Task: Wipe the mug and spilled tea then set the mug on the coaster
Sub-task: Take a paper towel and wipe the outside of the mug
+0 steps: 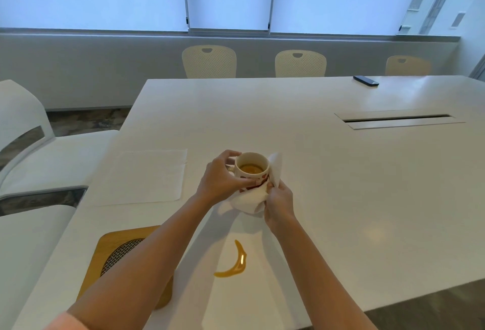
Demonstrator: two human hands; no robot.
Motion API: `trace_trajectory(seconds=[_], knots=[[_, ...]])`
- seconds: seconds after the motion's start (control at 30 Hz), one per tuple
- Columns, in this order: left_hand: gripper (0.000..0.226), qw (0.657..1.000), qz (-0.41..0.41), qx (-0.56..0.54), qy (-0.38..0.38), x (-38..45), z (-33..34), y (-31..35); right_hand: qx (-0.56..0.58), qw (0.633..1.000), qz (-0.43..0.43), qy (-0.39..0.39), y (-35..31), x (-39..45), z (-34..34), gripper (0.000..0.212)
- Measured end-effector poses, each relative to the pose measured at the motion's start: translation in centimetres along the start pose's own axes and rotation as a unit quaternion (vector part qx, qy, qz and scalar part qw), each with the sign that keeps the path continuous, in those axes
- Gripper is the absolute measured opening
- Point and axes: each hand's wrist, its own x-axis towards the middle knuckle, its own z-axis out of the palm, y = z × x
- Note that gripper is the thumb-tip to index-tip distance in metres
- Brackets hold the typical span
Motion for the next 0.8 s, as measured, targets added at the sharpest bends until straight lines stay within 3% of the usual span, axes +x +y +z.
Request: trace_trajectory(seconds=[0.37, 0.57, 0.8], knots=[[0.085, 0.999, -0.007, 0.031, 0.007, 0.1, 1.4, 0.0, -0.072, 0.996, -0.059, 0.005, 0.9, 1.0, -0.6, 0.026], [0.074, 0.998, 0.011, 0.011, 0.062, -0.5, 2.1, 0.2, -0.097, 0.990, -0.093, 0.032, 1.9, 1.4, -0.5, 0.026], [0.070, 0.996, 0.027, 0.008, 0.082, -0.6, 2.0, 0.5, -0.150, 0.981, -0.124, 0.000, 1.8, 2.2, -1.8, 0.017]])
